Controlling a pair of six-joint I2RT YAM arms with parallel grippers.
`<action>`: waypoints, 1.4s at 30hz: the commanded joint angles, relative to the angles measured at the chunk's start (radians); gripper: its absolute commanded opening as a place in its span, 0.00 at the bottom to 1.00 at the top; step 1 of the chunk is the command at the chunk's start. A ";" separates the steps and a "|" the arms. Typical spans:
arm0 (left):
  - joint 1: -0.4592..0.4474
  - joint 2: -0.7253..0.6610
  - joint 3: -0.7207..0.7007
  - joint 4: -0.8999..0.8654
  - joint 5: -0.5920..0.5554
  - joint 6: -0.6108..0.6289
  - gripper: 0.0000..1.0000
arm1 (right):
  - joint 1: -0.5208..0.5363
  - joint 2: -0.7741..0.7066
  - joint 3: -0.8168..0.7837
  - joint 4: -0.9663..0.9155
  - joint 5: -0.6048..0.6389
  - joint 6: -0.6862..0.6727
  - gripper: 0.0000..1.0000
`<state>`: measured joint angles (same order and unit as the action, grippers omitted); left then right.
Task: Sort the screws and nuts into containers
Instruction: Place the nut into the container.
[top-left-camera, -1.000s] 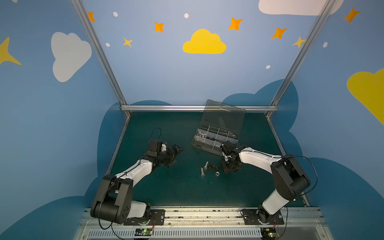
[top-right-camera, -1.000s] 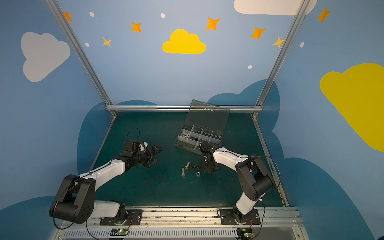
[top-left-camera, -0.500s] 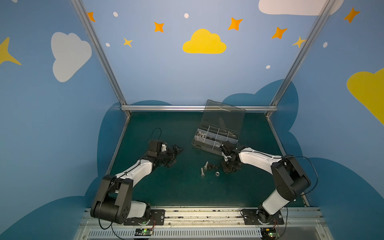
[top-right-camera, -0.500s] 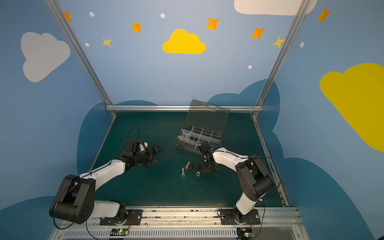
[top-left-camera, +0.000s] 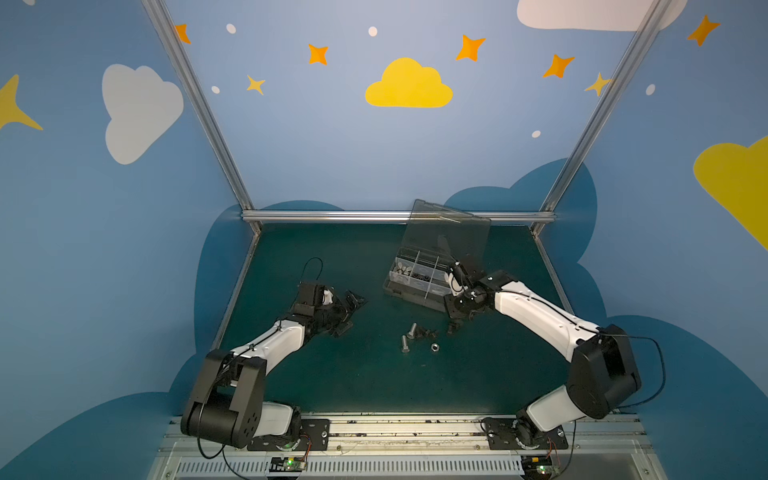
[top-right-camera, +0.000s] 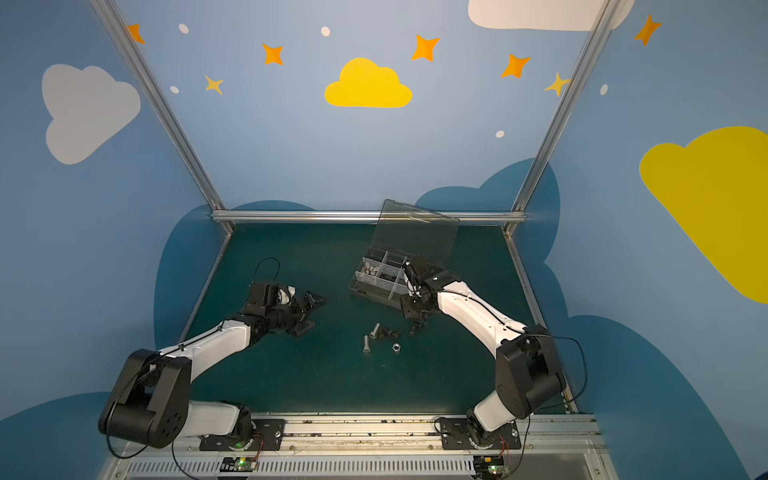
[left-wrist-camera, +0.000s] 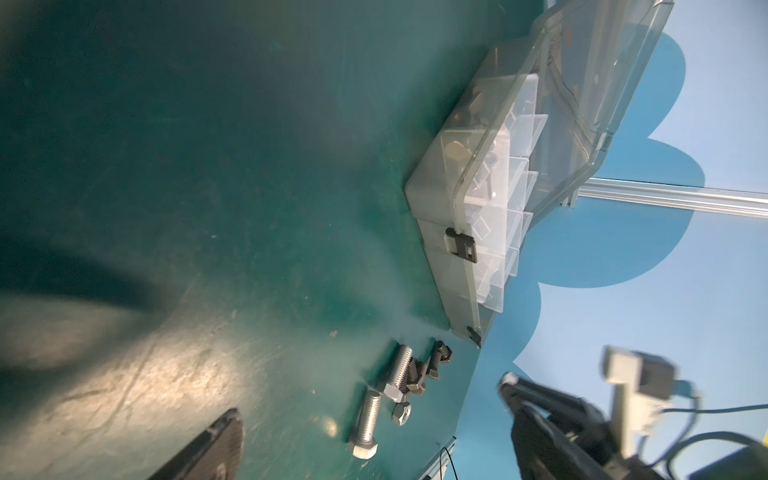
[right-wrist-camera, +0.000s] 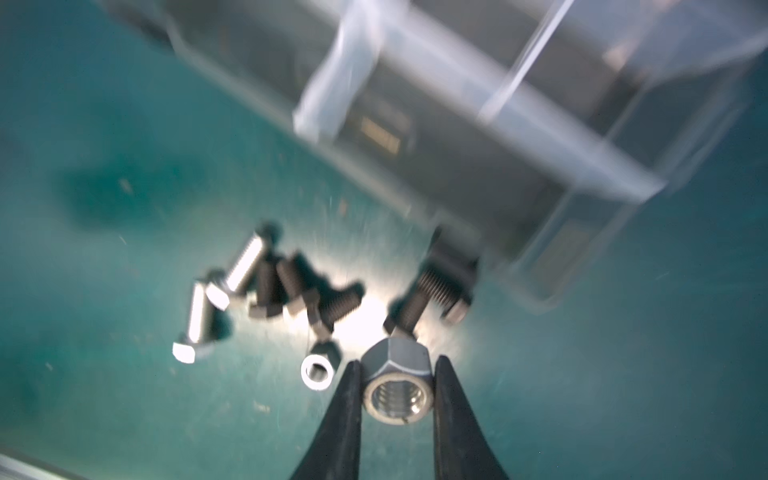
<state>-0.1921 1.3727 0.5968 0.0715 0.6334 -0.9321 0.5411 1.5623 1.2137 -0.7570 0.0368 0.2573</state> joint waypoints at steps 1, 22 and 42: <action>-0.004 -0.022 -0.011 0.013 -0.011 -0.005 1.00 | -0.031 0.077 0.112 -0.032 0.026 -0.060 0.08; -0.009 -0.096 -0.024 -0.036 -0.032 0.000 1.00 | -0.101 0.544 0.575 -0.093 0.064 -0.094 0.23; -0.009 -0.081 -0.016 -0.037 -0.032 0.009 1.00 | -0.100 0.320 0.432 -0.093 -0.046 -0.122 0.57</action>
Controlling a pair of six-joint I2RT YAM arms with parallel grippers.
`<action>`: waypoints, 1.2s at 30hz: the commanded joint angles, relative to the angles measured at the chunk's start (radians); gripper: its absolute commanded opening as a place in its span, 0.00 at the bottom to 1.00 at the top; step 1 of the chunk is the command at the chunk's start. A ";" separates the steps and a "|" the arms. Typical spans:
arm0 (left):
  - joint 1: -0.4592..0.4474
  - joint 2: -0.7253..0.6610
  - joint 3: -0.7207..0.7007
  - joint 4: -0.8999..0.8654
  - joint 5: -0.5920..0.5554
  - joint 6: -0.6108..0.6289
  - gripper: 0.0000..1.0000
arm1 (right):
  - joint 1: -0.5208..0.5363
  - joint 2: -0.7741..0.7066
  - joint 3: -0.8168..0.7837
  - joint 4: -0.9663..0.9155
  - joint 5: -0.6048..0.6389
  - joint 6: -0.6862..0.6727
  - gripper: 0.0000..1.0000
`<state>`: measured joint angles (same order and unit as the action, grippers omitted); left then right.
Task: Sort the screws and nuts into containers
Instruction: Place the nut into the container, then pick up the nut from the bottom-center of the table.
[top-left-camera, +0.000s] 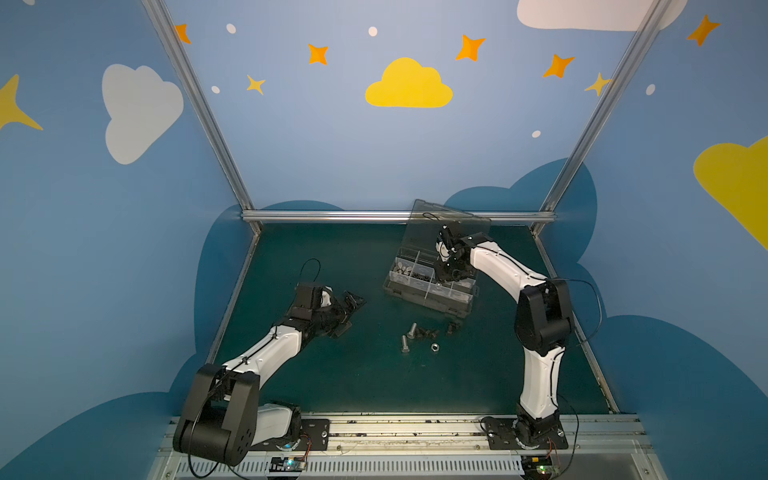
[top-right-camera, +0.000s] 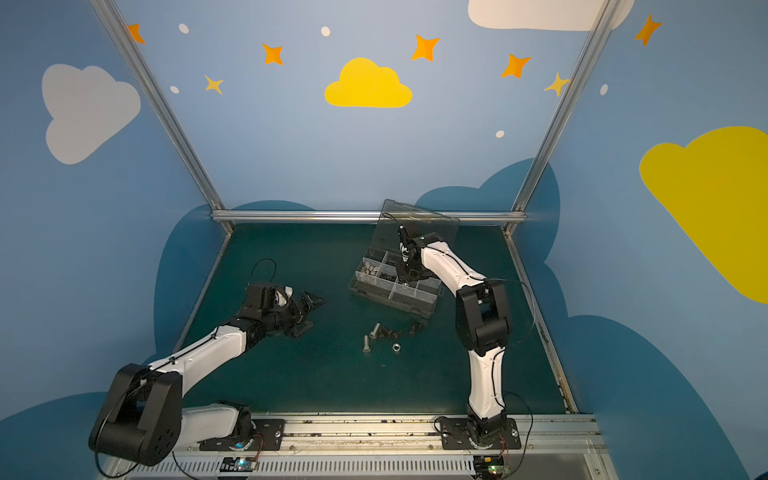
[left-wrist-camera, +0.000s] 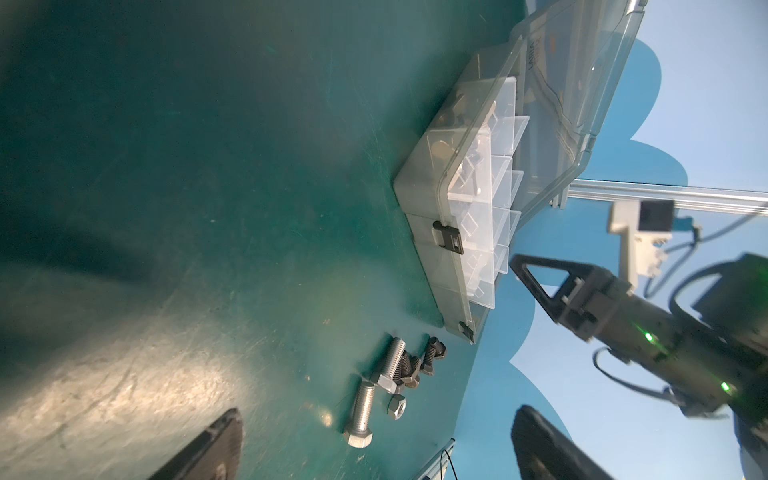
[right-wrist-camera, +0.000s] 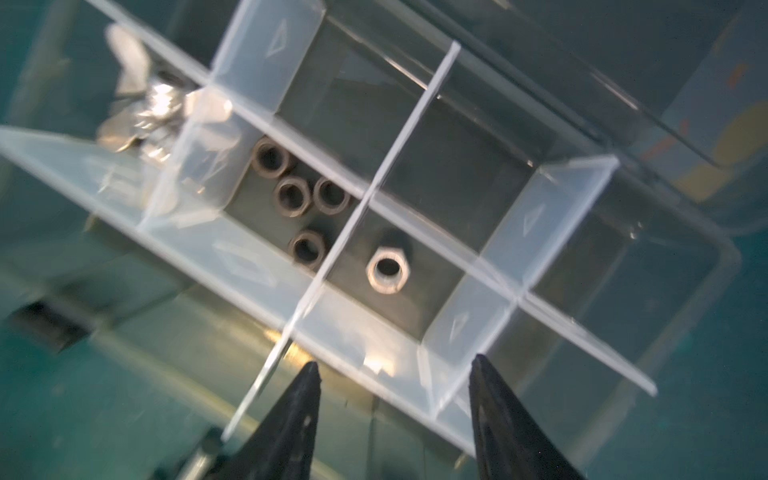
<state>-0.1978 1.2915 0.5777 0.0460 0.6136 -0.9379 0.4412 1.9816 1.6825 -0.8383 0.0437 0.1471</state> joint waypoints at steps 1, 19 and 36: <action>-0.004 0.002 0.005 -0.012 -0.009 0.014 1.00 | 0.000 -0.130 -0.069 -0.011 -0.072 -0.007 0.57; -0.003 0.028 -0.004 0.014 0.003 0.009 1.00 | 0.222 -0.473 -0.603 0.099 -0.145 0.304 0.60; -0.002 -0.001 -0.029 0.000 0.006 0.011 1.00 | 0.330 -0.306 -0.652 0.148 -0.070 0.358 0.60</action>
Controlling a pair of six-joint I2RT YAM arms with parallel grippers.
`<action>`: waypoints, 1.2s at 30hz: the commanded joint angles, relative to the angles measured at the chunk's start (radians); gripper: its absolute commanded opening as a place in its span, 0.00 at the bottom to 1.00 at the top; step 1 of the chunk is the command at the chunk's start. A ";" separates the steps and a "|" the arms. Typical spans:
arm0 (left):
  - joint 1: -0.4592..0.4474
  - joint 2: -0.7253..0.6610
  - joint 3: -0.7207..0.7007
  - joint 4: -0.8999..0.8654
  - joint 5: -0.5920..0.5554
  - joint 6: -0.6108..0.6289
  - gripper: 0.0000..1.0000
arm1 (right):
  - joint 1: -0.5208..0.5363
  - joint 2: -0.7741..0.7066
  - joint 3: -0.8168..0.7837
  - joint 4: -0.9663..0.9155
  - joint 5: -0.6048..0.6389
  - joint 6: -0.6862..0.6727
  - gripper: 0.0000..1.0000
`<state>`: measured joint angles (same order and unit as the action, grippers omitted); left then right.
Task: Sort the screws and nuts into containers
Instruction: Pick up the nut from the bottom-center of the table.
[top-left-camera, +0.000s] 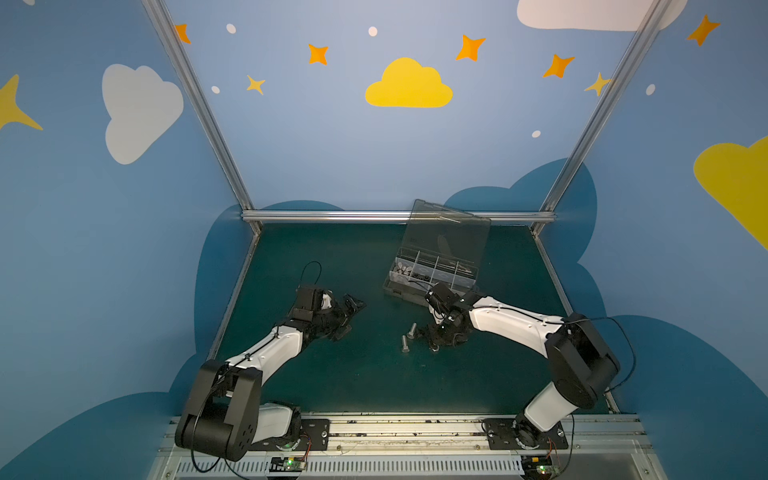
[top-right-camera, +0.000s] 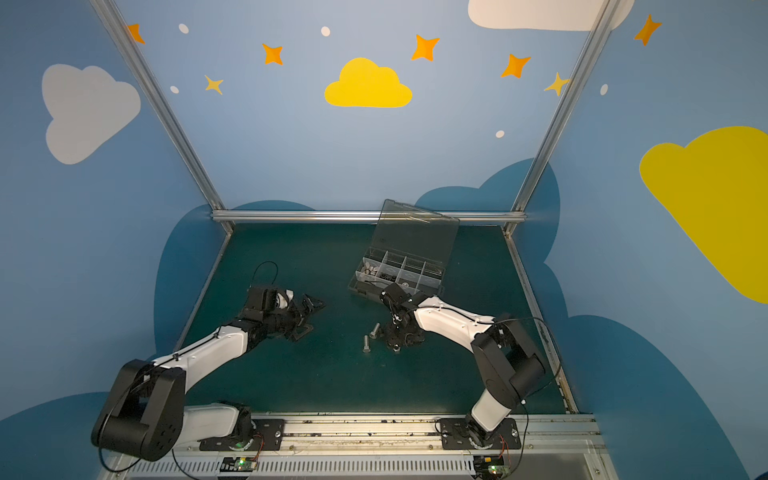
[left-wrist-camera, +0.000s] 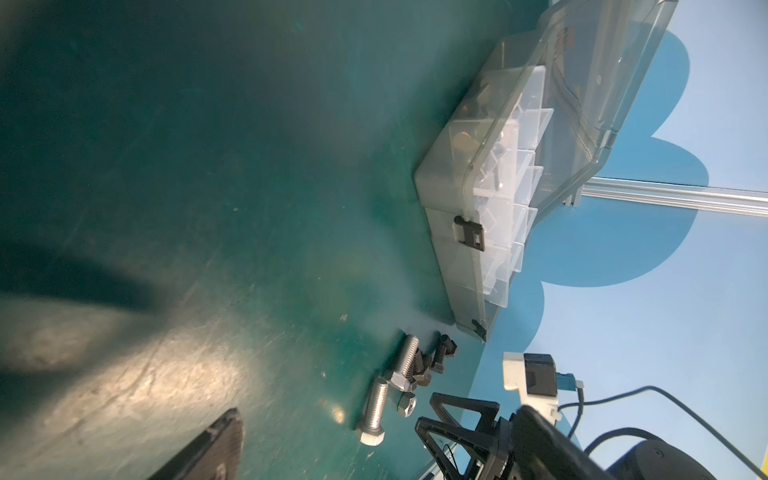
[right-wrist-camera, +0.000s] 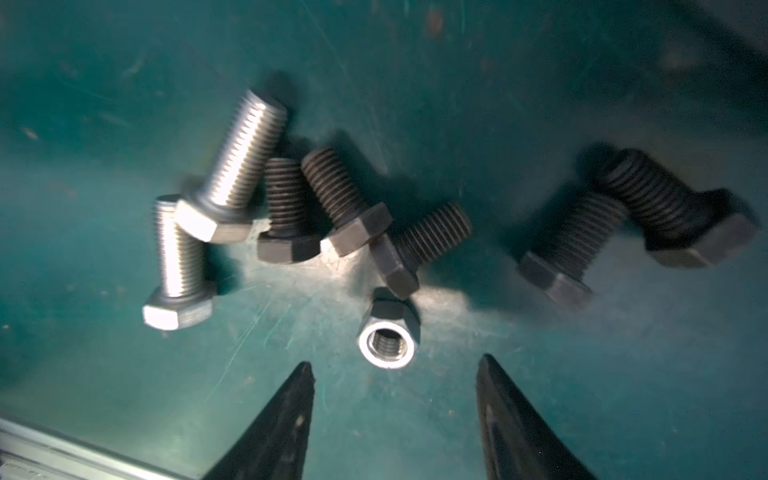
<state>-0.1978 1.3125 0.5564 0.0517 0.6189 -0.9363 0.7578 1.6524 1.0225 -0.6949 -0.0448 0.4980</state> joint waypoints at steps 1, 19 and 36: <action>-0.003 -0.023 -0.007 -0.007 0.001 0.010 1.00 | 0.015 0.031 0.008 0.006 0.020 0.006 0.60; -0.003 -0.019 -0.003 -0.012 0.002 0.016 1.00 | 0.051 0.113 0.050 -0.021 0.052 -0.009 0.43; -0.003 -0.027 0.000 -0.016 0.006 0.017 1.00 | 0.052 0.028 0.107 -0.064 0.059 -0.078 0.08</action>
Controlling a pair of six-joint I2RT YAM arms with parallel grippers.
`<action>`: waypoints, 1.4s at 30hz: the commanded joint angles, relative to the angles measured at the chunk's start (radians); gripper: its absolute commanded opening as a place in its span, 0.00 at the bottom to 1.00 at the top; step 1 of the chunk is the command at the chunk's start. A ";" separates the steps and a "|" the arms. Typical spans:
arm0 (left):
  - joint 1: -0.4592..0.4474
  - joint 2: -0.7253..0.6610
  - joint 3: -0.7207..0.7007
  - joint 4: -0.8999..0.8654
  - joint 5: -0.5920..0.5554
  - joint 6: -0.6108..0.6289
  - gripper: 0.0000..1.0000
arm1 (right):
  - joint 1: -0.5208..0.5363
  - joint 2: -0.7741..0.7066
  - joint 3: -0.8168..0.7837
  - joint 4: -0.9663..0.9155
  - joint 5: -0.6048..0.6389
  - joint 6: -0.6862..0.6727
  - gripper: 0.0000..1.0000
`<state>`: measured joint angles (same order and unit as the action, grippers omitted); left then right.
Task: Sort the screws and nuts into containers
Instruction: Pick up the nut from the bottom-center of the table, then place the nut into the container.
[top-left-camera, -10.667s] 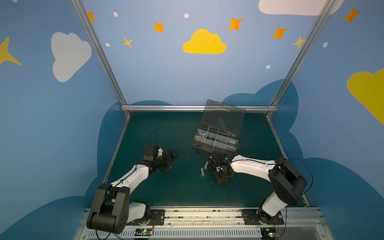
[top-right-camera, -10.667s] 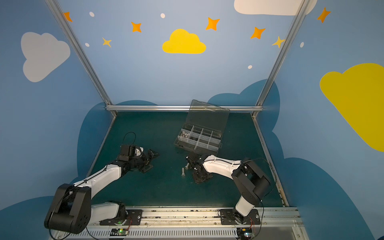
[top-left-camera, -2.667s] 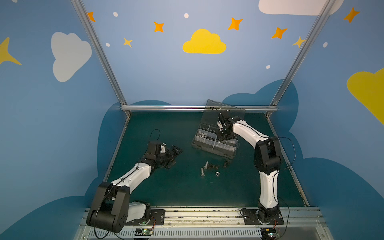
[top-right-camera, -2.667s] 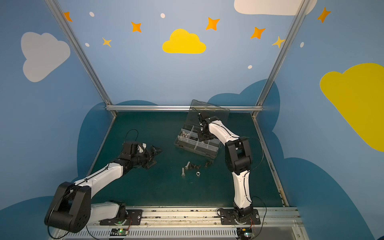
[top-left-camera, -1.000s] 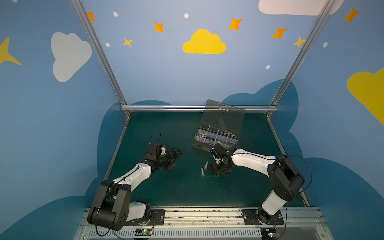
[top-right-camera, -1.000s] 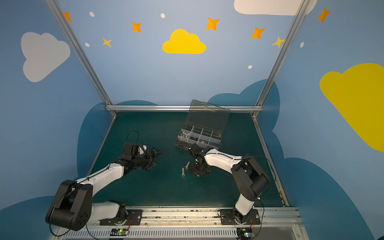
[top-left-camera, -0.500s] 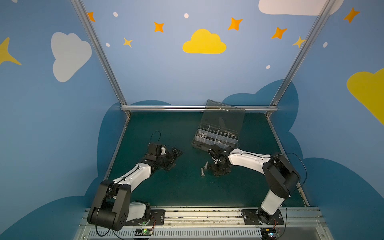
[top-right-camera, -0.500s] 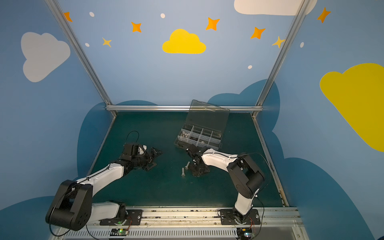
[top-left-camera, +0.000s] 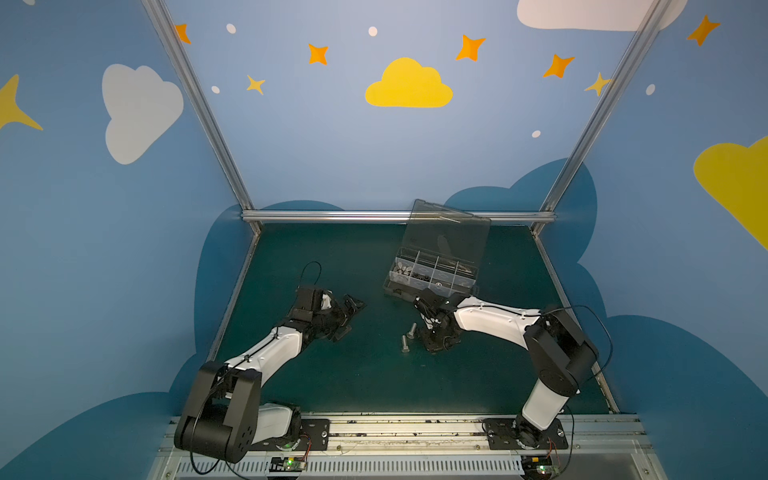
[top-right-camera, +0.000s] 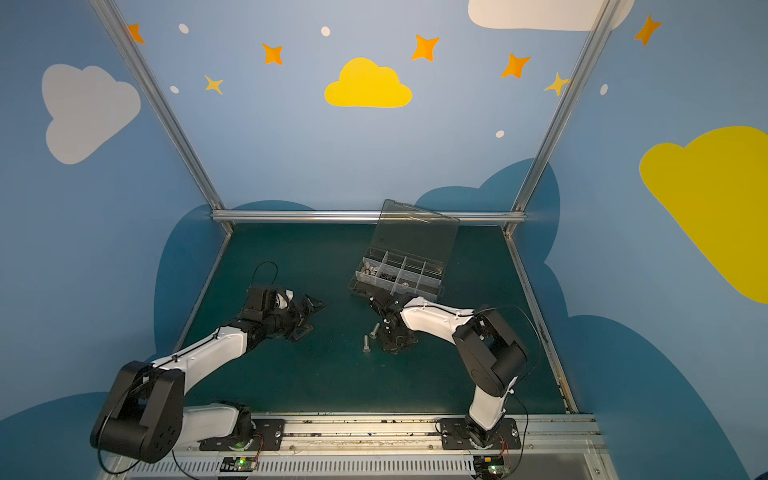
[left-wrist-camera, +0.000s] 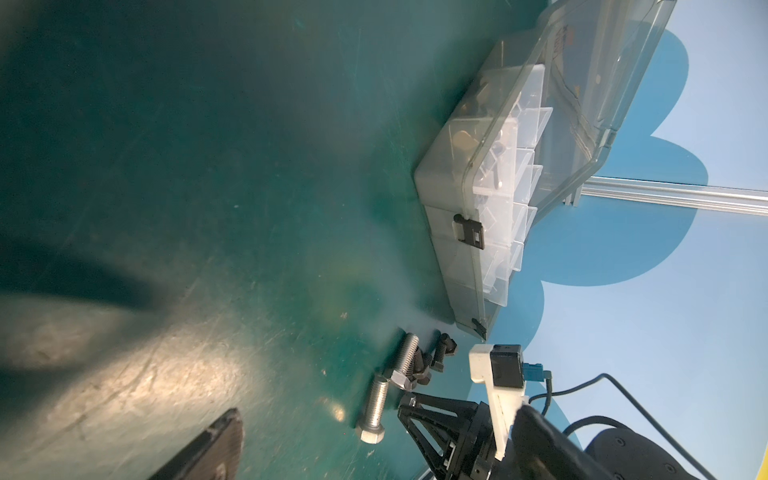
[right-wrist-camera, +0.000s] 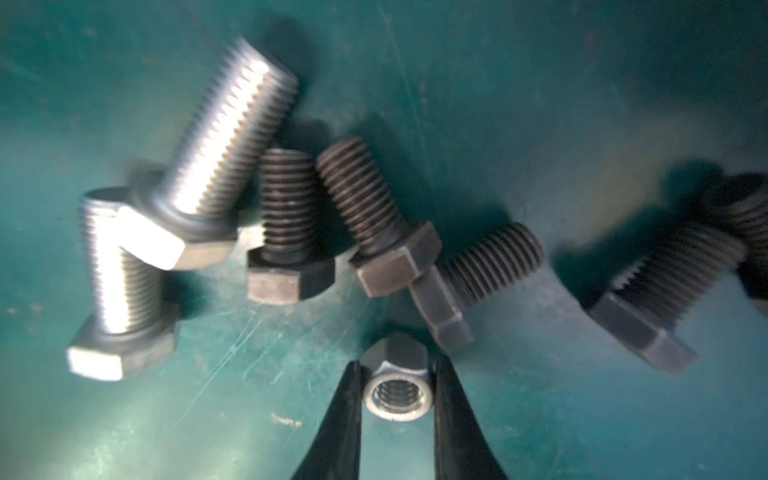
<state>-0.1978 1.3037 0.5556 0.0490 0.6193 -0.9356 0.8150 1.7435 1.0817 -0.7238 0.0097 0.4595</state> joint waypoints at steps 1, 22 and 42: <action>-0.003 -0.018 0.000 -0.014 0.004 0.017 1.00 | -0.009 -0.076 0.062 -0.042 0.006 -0.051 0.08; -0.003 -0.021 0.003 -0.011 0.001 0.012 1.00 | -0.333 0.154 0.575 -0.097 0.029 -0.209 0.10; -0.003 -0.003 0.010 0.002 -0.001 0.008 1.00 | -0.382 0.351 0.658 -0.102 -0.001 -0.214 0.24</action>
<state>-0.1989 1.2957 0.5556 0.0483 0.6189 -0.9360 0.4389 2.0892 1.7187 -0.8066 0.0097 0.2520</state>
